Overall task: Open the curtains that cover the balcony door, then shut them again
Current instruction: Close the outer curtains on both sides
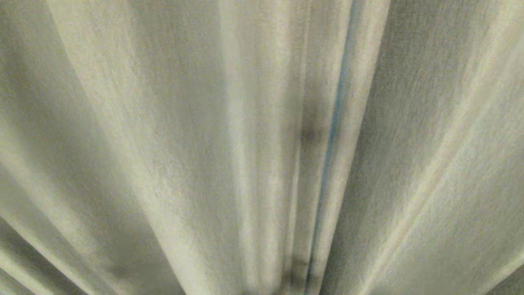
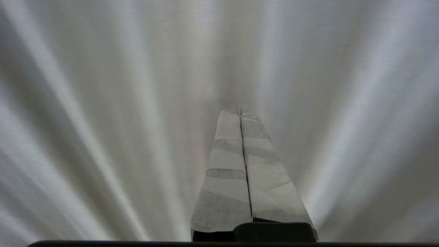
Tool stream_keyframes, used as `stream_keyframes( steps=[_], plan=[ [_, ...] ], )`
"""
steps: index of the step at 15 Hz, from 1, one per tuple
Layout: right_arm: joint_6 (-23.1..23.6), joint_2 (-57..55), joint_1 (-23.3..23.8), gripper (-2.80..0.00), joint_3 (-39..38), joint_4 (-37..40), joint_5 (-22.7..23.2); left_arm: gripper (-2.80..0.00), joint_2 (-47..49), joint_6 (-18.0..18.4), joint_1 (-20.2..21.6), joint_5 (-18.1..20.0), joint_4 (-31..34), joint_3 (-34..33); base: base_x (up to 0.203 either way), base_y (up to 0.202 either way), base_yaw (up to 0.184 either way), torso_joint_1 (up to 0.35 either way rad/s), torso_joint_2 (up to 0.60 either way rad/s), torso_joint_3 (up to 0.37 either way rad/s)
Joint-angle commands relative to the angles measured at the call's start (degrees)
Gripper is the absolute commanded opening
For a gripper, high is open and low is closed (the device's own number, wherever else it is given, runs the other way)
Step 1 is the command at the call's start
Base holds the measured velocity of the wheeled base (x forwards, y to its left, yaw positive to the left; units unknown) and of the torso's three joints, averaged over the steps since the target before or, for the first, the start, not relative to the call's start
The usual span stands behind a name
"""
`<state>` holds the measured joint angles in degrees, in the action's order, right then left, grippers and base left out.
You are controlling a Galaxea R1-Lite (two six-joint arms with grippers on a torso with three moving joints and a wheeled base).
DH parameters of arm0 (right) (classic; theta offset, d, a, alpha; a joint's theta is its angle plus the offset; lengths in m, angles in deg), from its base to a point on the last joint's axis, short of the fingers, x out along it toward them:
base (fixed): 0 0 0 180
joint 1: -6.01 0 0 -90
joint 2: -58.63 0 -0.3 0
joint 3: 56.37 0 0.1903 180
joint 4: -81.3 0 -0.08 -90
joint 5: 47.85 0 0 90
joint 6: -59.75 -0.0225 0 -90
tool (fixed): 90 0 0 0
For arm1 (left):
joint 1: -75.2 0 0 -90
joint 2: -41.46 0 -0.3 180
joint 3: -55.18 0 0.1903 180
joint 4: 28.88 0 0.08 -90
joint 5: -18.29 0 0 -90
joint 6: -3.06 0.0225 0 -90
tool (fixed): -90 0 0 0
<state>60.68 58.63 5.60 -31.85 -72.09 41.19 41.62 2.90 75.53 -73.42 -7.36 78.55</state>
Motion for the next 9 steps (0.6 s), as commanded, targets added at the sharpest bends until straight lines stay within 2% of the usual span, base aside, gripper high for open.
stream_keyframes(
  steps=[1, 4, 9],
  plan=[
    [0.04, 0.0, -0.02, -2.8, 0.0, 0.01, -0.04, -2.8, -0.07, -0.02, 0.02, -0.05, 0.0, 0.0, 0.0, -0.19, 0.003, 0.001, 0.0, 0.002],
    [0.04, 0.0, -0.02, -2.8, 0.0, 0.01, 0.0, -2.8, -0.07, -0.19, 0.02, -0.05, 0.0, 0.0, 0.0, -0.147, 0.003, 0.001, 0.0, 0.002],
    [0.04, 0.0, -0.02, -2.8, 0.0, 0.01, 0.0, -2.8, -0.07, -0.19, 0.02, -0.05, 0.0, 0.0, 0.0, 0.0, 0.0, 0.0, 0.0, 0.0]
  ],
)
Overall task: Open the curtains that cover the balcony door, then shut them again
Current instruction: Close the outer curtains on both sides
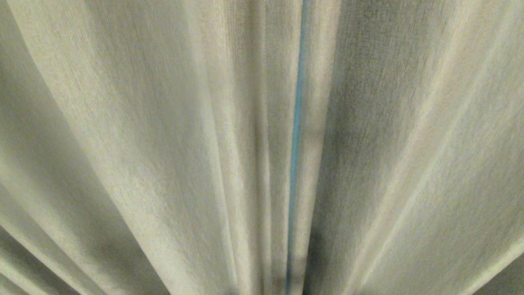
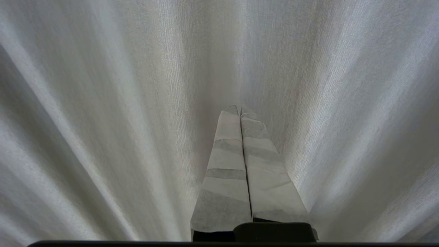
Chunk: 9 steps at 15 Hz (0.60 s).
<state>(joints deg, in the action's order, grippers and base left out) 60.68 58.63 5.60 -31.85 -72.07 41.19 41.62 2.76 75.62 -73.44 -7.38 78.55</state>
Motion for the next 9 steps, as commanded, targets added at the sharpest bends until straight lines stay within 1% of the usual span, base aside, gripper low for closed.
stream_keyframes(
  steps=[1, 9],
  plan=[
    [0.03, 0.0, -0.02, -2.8, 0.0, -0.02, 0.0, -2.8, -0.07, -0.05, -0.06, -0.03, 0.02, 0.0, 0.0, 0.0, 0.0, 0.0, 0.0, 0.0],
    [0.03, 0.0, -0.02, -2.8, 0.0, -0.02, 0.0, -2.8, -0.07, -0.13, -0.06, -0.03, 0.01, 0.0, 0.0, 0.0, 0.0, 0.0, 0.0, 0.0]
  ],
)
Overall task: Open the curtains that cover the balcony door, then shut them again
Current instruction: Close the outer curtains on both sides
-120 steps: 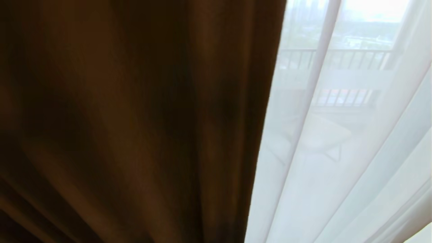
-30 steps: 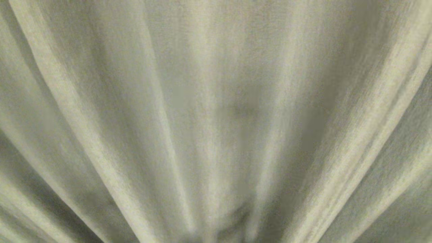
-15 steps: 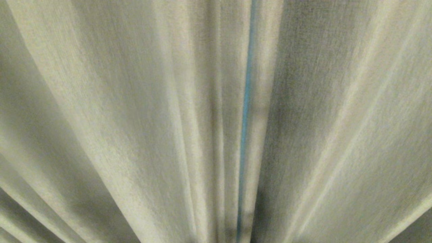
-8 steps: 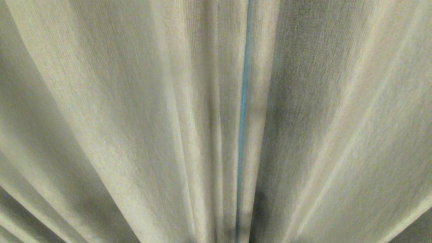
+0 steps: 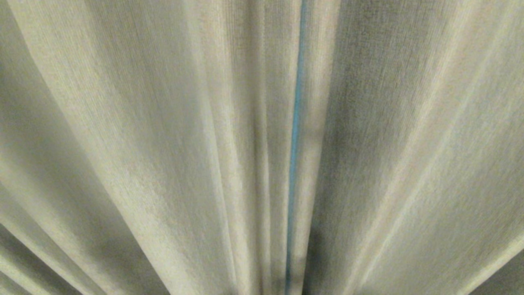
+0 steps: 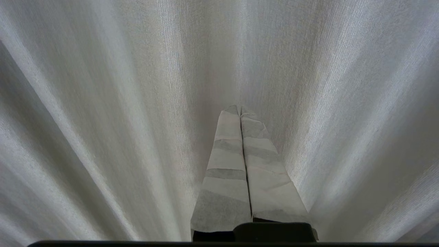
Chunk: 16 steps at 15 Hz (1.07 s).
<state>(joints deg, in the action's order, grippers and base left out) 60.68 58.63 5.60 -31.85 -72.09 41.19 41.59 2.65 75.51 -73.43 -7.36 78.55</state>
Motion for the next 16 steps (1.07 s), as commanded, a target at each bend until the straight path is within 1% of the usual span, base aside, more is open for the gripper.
stream_keyframes(
  steps=[1, 16],
  plan=[
    [0.03, 0.0, -0.02, -2.8, 0.0, 0.01, 0.0, -2.8, -0.05, -0.02, 0.05, -0.04, 0.0, 0.0, 0.0, 0.0, 0.0, 0.0, 0.0, 0.0],
    [0.03, 0.0, -0.02, -2.8, 0.08, 0.01, 0.0, -2.8, -0.05, -0.02, 0.05, -0.04, -0.09, 0.0, 0.0, 0.0, 0.0, 0.0, 0.0, 0.0]
  ],
)
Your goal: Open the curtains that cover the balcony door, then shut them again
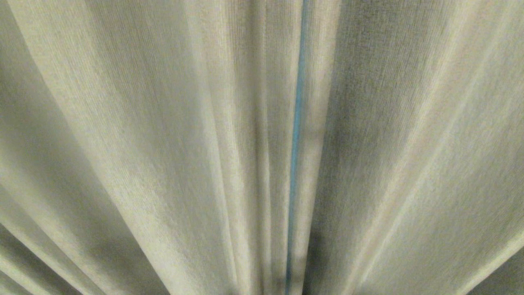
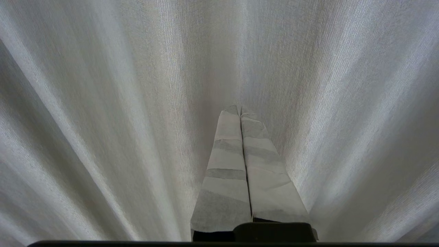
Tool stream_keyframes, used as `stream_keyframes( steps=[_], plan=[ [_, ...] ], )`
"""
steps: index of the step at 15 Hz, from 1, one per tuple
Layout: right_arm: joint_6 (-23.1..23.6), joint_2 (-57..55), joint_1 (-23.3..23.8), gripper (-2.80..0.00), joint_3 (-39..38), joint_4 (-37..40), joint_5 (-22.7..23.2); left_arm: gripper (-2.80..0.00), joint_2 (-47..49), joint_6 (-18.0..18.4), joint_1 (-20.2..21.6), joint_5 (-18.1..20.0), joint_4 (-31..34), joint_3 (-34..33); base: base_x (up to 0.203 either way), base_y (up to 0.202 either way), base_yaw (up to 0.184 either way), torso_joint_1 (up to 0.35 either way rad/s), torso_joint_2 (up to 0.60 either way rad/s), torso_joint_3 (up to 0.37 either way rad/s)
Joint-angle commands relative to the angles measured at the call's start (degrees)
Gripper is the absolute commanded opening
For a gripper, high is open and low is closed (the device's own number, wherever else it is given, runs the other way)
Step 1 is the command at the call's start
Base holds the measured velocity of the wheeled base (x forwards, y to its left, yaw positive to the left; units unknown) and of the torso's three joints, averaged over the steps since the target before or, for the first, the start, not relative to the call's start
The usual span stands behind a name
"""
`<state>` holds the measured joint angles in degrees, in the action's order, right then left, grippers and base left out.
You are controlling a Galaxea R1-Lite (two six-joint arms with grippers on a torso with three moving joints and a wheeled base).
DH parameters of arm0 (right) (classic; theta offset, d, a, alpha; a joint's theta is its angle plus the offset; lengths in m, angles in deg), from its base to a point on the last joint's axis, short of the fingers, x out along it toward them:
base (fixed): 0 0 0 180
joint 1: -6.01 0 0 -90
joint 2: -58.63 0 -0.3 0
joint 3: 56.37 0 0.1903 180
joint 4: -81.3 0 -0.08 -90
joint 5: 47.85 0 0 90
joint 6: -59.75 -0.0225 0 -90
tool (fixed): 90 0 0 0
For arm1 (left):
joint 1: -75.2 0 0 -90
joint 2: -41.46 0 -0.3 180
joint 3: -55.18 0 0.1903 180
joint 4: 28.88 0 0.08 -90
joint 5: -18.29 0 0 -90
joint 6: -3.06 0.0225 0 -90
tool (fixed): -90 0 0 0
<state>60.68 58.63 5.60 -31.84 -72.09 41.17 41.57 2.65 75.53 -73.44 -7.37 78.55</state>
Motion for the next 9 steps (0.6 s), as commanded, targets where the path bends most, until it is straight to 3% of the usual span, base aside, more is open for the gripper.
stream_keyframes(
  steps=[1, 9],
  plan=[
    [0.03, 0.0, -0.02, -2.8, 0.05, 0.01, 0.01, -2.8, -0.02, -0.02, 0.02, -0.03, -0.03, 0.0, 0.0, 0.0, 0.0, 0.0, 0.0, 0.0],
    [0.03, 0.0, -0.02, -2.8, -0.02, 0.01, 0.01, -2.8, -0.02, -0.02, 0.02, -0.03, -0.08, 0.0, 0.0, 0.0, 0.0, 0.0, 0.0, 0.0]
  ],
)
